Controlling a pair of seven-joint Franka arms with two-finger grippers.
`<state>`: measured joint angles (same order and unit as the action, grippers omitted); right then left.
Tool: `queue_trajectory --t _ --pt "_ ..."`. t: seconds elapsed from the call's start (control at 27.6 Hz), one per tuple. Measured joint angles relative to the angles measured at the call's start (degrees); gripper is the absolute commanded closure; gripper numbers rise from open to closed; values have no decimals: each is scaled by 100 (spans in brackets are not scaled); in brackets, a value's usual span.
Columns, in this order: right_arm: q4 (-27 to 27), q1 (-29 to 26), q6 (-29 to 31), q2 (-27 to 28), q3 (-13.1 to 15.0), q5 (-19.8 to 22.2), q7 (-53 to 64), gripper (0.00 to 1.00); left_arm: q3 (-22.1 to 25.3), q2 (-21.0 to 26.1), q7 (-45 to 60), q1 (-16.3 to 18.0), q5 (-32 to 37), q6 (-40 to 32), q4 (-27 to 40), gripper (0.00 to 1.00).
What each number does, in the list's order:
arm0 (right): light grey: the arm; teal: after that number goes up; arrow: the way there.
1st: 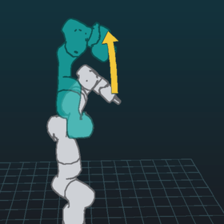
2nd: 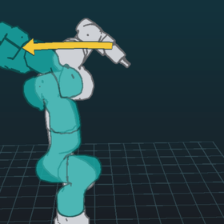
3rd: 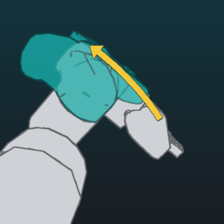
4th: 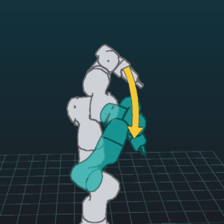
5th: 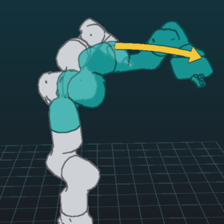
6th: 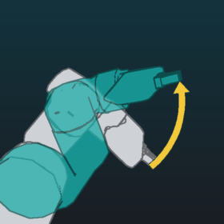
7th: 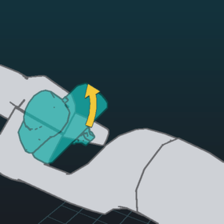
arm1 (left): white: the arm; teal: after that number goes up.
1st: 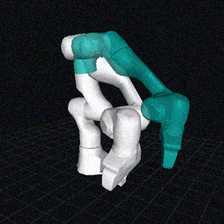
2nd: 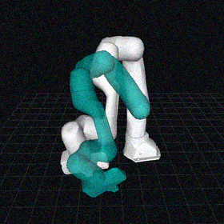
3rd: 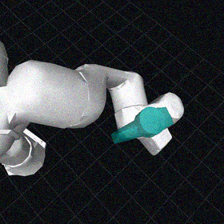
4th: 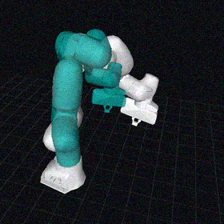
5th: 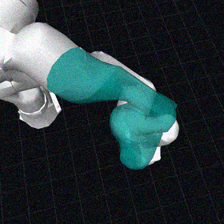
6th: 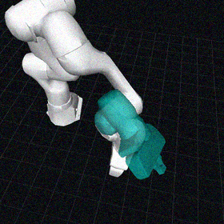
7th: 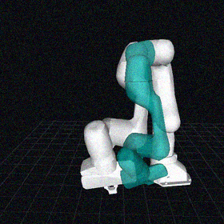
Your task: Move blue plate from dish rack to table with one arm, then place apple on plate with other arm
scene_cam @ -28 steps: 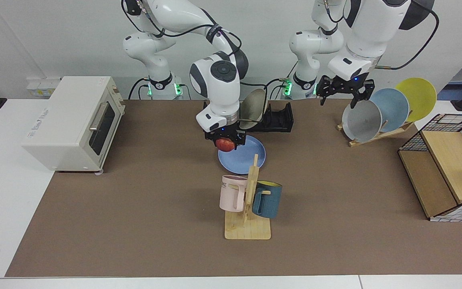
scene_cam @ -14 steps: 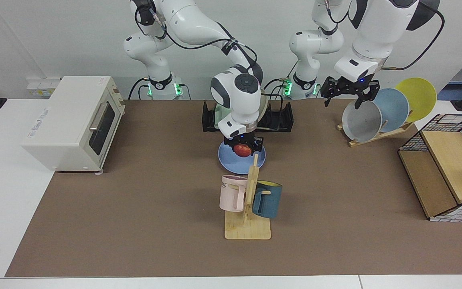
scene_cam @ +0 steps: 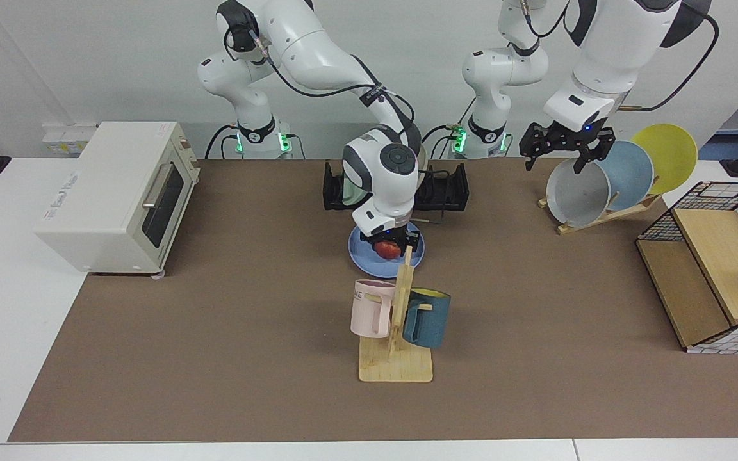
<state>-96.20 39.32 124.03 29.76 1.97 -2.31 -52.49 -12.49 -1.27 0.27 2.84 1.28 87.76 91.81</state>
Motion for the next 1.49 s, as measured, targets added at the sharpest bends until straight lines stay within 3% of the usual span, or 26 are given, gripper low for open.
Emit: queue_trajectory --t 0.04,0.07,0.11,0.47,0.8,1.05,1.49 --pt "-20 1 0 1 0 -13 0 58 8 0 0 11 0 0 0 0" --pt "-35 3 -1 0 0 -26 0 20 15 0 0 22 0 0 0 0" --pt "-42 7 -2 0 0 -39 0 0 21 0 0 36 0 0 -1 0" --pt "-19 47 -166 -178 20 -84 0 0 83 0 0 66 0 0 -1 0" --pt "52 -193 -641 -1107 141 -83 479 0 83 0 0 66 0 0 -1 0" --pt "38 -954 -866 -1638 168 -71 1972 0 83 0 0 66 0 0 -2 0" --pt "24 -2622 -1008 -1827 207 -16 4935 0 83 0 0 66 0 0 -2 0"
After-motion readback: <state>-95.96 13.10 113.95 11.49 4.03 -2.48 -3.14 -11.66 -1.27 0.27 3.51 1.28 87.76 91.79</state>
